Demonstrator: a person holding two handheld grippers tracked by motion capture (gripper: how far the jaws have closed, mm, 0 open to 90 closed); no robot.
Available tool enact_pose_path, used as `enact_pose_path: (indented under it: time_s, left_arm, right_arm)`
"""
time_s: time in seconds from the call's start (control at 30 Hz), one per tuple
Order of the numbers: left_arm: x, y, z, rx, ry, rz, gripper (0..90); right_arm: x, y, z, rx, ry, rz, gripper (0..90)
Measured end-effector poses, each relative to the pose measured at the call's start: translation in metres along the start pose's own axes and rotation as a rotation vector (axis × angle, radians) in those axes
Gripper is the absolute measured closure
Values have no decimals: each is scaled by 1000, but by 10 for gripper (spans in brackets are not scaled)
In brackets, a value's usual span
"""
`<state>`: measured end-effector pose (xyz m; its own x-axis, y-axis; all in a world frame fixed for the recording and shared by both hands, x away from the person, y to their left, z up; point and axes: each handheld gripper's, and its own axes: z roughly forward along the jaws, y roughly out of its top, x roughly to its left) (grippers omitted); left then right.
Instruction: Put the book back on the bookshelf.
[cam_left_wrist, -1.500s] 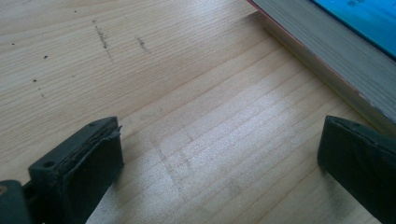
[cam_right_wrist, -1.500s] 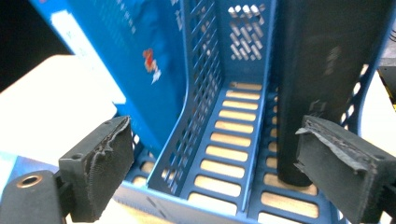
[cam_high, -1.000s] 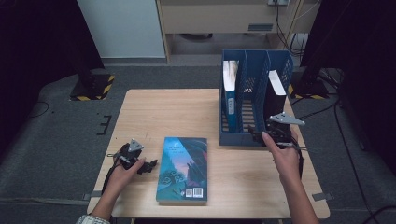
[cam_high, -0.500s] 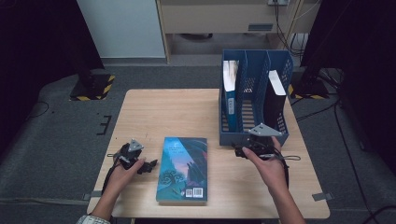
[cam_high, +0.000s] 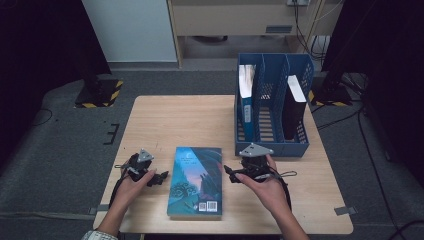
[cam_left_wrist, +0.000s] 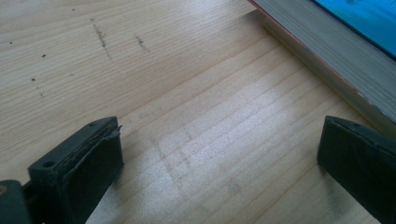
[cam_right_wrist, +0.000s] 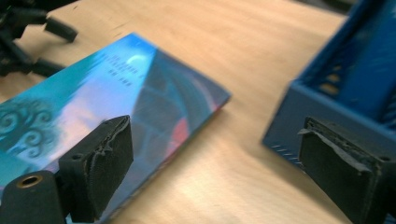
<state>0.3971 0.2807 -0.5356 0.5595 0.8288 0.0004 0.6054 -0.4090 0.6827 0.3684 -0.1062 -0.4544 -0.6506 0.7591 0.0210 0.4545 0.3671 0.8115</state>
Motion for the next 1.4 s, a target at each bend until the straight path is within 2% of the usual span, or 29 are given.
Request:
enact_pose_path:
  time_s: [0.1,0.17,0.23,0.33,0.4,0.43,0.47,0.5,0.6,0.63,0.67,0.7,0.83,0.93,0.97,1.0,1.07,1.17,1.4]
  left_arm:
    - [0,2,-2,30,-9,4,0]
    - [1,3,-4,30,-6,-6,26]
    - [1,4,-9,13,-8,-23,40]
    - [1,8,-19,-30,-7,-17,73]
    - [-2,10,-25,-66,-22,-22,90]
    - [-2,10,-25,-66,-22,-22,101]
    - [-5,13,-30,-99,-57,-30,108]
    - [-8,14,-31,-111,-77,-31,108]
    - [-19,19,-32,-122,-123,-12,131]
    - [-19,19,-32,-122,-123,-12,133]
    - [-28,21,-31,-122,-151,0,134]
    - [-34,22,-30,-113,-163,18,137]
    - [-48,24,-26,-96,-209,46,161]
    - [-53,24,-23,-92,-259,36,221]
    - [-53,24,-23,-92,-259,36,233]
    - [-57,24,-21,-69,-274,48,244]
    - [-60,24,-20,-52,-262,67,249]
    - [-58,23,-18,-45,-273,41,235]
    - [-55,21,-15,-52,-288,25,204]
  right_arm:
    - [8,-2,7,14,20,-20,105]
    - [15,-3,11,21,36,-39,113]
    - [19,-4,14,27,54,-53,120]
    - [24,-5,18,36,74,-66,128]
    - [27,-7,22,58,88,-68,139]
    - [27,-7,22,58,88,-68,139]
    - [29,-9,27,83,112,-63,145]
    - [30,-10,29,88,118,-65,147]
    - [34,-13,36,114,146,-68,143]
    - [34,-13,36,114,146,-68,143]
    - [37,-16,40,133,160,-73,134]
    - [37,-17,41,138,166,-73,129]
    - [36,-22,47,174,202,-51,124]
    - [37,-25,51,205,218,-36,136]
    - [37,-25,52,203,221,-39,138]
    - [37,-26,53,217,238,-34,137]
    - [38,-27,54,218,248,-22,137]
    - [36,-29,55,218,261,-5,132]
    - [33,-30,56,226,274,26,127]
